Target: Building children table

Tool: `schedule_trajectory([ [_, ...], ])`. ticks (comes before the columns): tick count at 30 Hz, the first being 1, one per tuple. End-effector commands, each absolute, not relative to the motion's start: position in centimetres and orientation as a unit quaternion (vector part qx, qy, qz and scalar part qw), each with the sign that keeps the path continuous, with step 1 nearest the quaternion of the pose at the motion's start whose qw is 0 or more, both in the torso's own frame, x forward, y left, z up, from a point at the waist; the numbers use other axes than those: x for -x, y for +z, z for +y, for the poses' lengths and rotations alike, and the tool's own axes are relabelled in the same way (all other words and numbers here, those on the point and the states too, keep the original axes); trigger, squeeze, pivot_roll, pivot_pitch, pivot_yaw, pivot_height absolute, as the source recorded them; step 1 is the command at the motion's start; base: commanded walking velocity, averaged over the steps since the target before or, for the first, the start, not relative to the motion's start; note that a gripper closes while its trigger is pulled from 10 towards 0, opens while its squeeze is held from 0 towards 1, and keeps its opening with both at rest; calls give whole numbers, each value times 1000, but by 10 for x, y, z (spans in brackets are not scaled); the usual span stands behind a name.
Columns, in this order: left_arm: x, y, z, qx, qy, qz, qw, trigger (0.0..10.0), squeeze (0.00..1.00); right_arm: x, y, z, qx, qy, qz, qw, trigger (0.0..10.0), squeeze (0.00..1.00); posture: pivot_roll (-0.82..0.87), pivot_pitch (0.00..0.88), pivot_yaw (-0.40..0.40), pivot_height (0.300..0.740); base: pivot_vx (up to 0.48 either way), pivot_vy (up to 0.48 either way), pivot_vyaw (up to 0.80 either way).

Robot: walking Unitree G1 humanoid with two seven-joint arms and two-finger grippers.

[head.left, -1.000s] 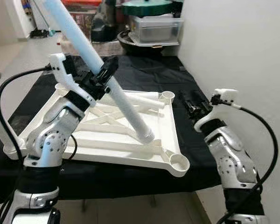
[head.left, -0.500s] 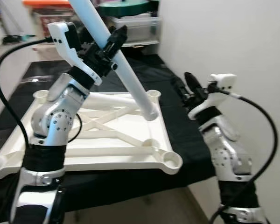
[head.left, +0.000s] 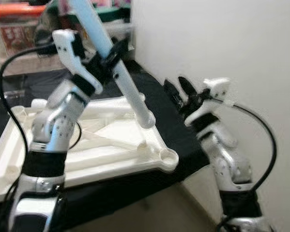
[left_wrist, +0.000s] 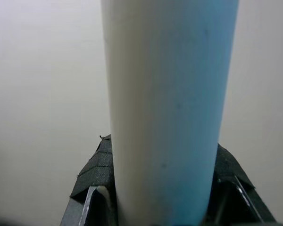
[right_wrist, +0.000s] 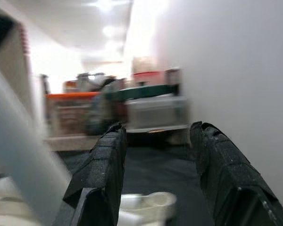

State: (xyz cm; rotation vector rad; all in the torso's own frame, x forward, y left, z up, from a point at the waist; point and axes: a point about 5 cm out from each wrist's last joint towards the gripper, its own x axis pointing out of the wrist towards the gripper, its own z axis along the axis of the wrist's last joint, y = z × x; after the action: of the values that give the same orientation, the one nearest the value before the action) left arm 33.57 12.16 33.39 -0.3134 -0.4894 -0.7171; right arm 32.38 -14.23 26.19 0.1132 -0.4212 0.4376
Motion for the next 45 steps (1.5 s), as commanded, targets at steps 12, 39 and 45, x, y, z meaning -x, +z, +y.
schedule_trajectory([
  [12,-347,325,131,95,-366,-217,900,10000,0,-328,254,-159,4,344,-140,928,10000,1000,26,0,-19,740,0,0,0],
  [39,-361,329,87,82,-442,-209,868,10000,0,-345,236,-121,-4,440,-50,897,10000,1000,30,1,-13,740,0,0,0],
  [45,-362,329,84,88,-445,-209,866,10000,0,-347,236,-118,-2,441,-45,897,10000,0,28,14,-12,740,0,0,0],
])
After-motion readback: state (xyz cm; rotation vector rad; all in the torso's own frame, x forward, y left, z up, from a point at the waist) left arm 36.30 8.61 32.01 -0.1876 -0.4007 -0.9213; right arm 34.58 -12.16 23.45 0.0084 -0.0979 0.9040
